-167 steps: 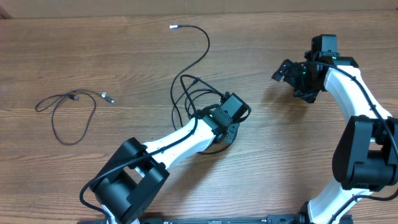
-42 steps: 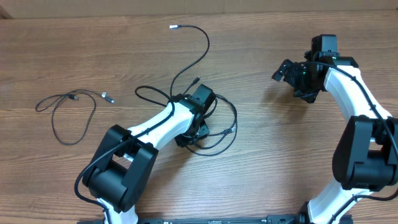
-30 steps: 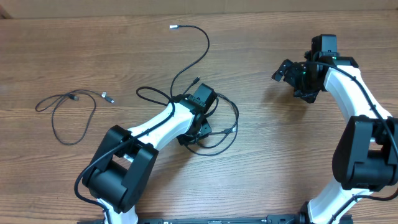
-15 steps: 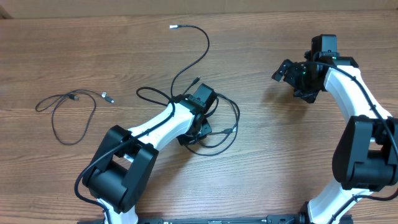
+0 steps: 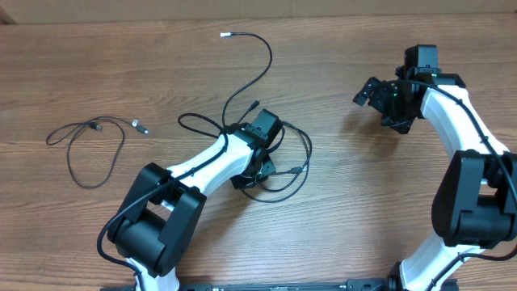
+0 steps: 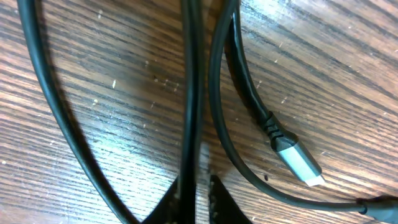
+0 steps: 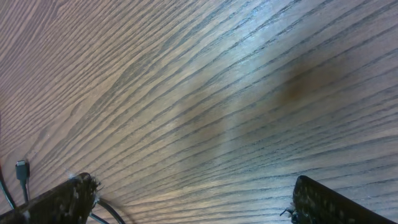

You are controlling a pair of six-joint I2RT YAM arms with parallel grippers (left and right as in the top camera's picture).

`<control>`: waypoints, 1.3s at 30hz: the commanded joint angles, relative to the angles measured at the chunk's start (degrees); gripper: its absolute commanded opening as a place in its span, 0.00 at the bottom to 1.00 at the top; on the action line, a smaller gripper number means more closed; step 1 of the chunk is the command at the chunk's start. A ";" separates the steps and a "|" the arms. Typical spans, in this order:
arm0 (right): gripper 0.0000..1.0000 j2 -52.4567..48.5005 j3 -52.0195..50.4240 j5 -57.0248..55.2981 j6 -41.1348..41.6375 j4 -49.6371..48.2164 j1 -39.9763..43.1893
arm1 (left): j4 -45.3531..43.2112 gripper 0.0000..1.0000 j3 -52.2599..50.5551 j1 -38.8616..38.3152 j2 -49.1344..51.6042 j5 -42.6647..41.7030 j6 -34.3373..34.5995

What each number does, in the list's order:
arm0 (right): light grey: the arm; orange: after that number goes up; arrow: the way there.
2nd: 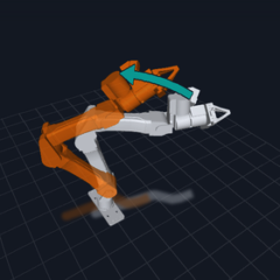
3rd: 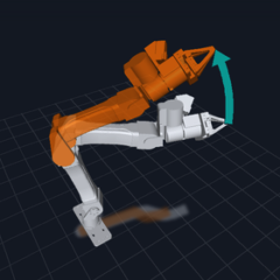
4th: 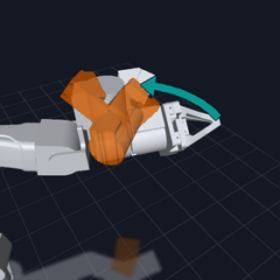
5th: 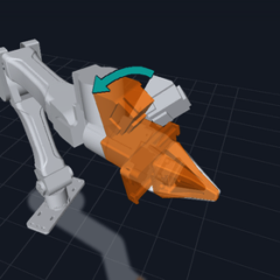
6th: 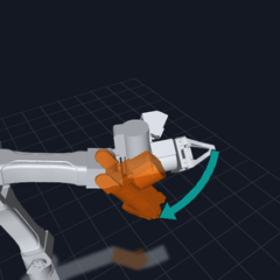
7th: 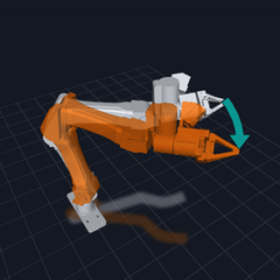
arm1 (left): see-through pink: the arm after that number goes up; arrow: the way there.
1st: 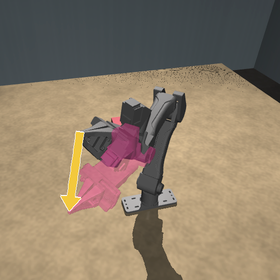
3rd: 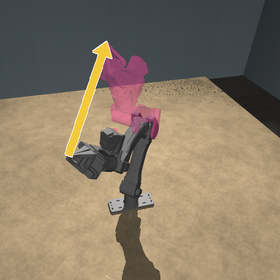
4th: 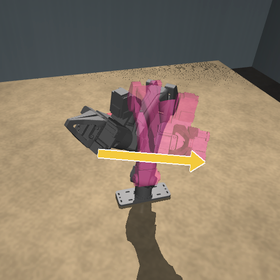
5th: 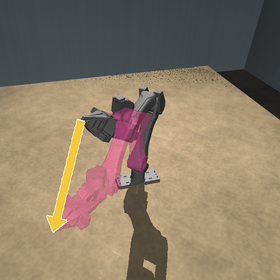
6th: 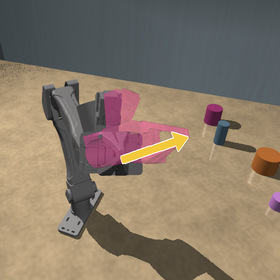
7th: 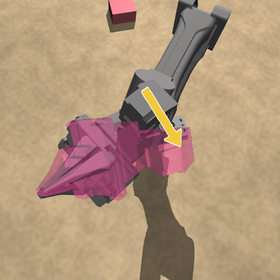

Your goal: Untangle cables

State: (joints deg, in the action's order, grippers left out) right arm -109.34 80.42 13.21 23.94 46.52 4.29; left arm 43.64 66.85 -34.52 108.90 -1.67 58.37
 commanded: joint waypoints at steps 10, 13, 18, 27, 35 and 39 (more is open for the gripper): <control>1.00 1.42 0.92 -0.33 0.07 -0.11 -0.04 | -0.22 0.06 -1.18 -0.44 -0.04 0.22 0.33; 1.00 1.42 0.92 -0.33 0.07 -0.11 -0.04 | -0.24 0.06 -1.18 -0.44 -0.04 0.24 0.33; 1.00 1.42 0.92 -0.31 0.07 -0.11 -0.04 | -0.24 0.04 -1.18 -0.44 -0.04 0.24 0.33; 1.00 1.42 0.92 -0.31 0.04 -0.11 -0.04 | -0.24 0.04 -1.18 -0.44 -0.04 0.24 0.33; 1.00 1.42 0.92 -0.31 0.07 -0.11 -0.04 | -0.24 0.04 -1.18 -0.44 -0.04 0.61 0.33; 1.00 1.42 0.92 -0.31 0.07 -0.11 -0.04 | -0.24 0.04 -1.18 -0.44 -0.04 0.61 0.35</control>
